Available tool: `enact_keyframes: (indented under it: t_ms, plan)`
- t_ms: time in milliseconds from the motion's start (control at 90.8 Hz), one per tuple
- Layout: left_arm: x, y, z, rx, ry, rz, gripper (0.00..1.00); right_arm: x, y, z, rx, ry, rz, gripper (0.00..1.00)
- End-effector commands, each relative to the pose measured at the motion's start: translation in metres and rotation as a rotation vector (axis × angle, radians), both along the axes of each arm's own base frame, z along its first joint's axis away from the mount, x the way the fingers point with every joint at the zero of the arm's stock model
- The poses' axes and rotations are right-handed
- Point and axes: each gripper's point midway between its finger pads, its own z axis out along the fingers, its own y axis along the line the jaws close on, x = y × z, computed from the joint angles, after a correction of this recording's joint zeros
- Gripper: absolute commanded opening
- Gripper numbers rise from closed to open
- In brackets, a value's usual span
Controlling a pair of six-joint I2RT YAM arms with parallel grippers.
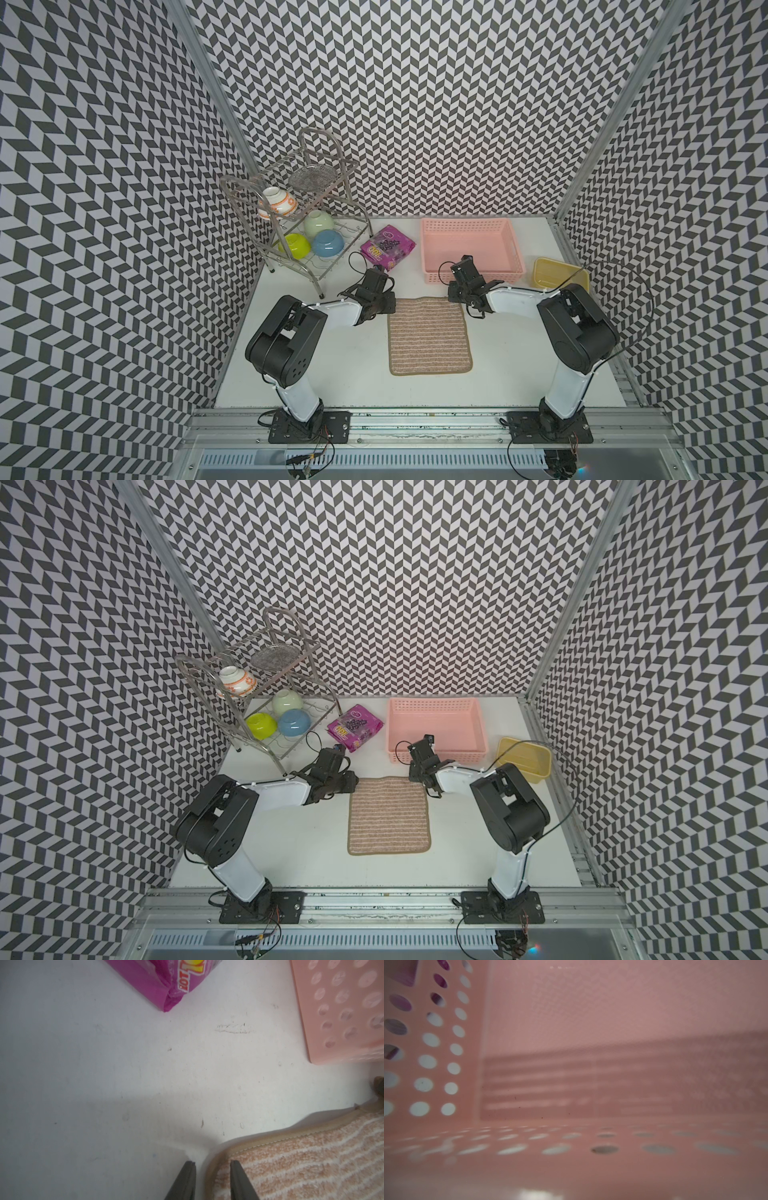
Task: Fold the square dishcloth
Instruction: Fold the cleaning item at the center of the board.
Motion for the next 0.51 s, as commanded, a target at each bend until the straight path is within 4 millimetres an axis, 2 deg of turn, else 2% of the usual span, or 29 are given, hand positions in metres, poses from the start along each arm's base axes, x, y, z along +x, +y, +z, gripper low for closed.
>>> enact_keyframes:
  t_ms: [0,264,496]
  plan:
    - [-0.018,0.007,-0.014,0.056,0.060,-0.022,0.33,0.006,-0.002,0.002,0.004,-0.032,-0.017,0.18]
    - [-0.027,0.011,-0.019,0.082,0.082,-0.022,0.37,0.007,-0.001,0.002,0.002,-0.033,-0.016,0.18]
    - [-0.031,0.018,-0.037,0.184,0.105,0.001,0.25,0.008,0.001,0.005,0.012,-0.037,-0.014,0.18]
